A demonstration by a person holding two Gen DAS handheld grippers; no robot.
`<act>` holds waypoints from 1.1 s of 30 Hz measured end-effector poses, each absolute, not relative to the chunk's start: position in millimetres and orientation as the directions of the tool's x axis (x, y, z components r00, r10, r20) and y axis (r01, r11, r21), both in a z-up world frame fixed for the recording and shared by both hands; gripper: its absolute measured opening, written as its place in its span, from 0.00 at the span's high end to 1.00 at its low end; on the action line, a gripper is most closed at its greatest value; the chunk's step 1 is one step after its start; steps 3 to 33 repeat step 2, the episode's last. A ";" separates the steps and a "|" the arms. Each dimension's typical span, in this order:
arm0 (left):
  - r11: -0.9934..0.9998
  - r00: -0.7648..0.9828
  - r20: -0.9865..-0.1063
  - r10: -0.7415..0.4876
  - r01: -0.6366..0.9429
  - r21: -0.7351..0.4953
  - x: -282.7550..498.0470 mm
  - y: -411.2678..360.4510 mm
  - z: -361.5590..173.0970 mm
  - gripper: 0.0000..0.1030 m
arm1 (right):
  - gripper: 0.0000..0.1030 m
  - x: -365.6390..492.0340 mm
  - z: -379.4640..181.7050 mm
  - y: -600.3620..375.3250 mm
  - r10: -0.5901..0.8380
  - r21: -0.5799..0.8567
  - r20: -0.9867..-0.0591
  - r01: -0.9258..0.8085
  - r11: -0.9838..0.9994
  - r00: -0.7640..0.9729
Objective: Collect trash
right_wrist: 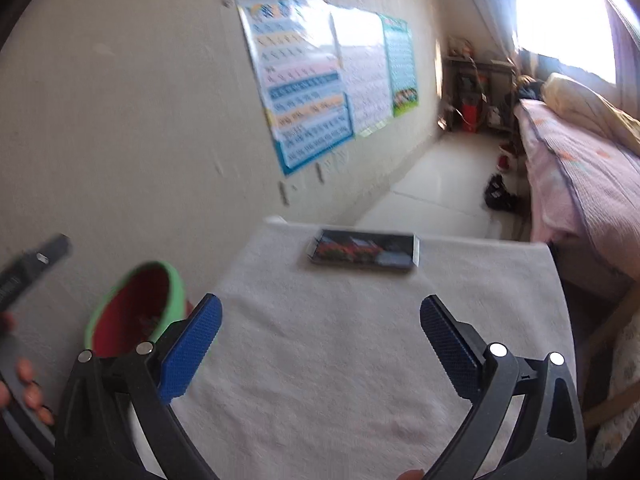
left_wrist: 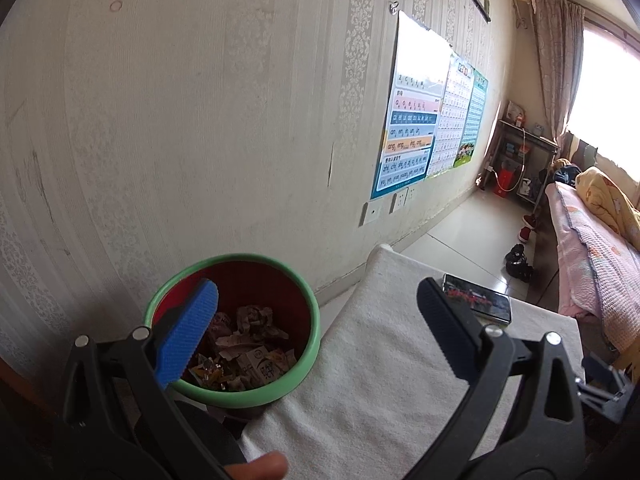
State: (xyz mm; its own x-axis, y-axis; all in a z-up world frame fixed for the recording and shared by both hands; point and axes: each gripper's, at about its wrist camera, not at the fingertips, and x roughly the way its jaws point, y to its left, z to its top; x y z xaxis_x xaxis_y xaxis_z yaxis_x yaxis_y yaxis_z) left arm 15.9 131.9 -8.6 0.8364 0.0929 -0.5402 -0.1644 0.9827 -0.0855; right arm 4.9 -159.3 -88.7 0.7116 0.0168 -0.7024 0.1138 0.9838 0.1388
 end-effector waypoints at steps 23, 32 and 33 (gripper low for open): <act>0.978 0.816 -0.571 0.087 -0.179 -0.107 15.9 141.9 -18.6 0.05 | 0.07 8.8 -127.3 -186.3 -0.078 0.080 -0.771 0.218 0.973 0.632; 0.978 0.816 -0.571 0.087 -0.179 -0.107 15.9 141.9 -18.6 0.05 | 0.07 8.8 -127.3 -186.3 -0.078 0.080 -0.771 0.218 0.973 0.632; 0.978 0.816 -0.571 0.087 -0.179 -0.107 15.9 141.9 -18.6 0.05 | 0.07 8.8 -127.3 -186.3 -0.078 0.080 -0.771 0.218 0.973 0.632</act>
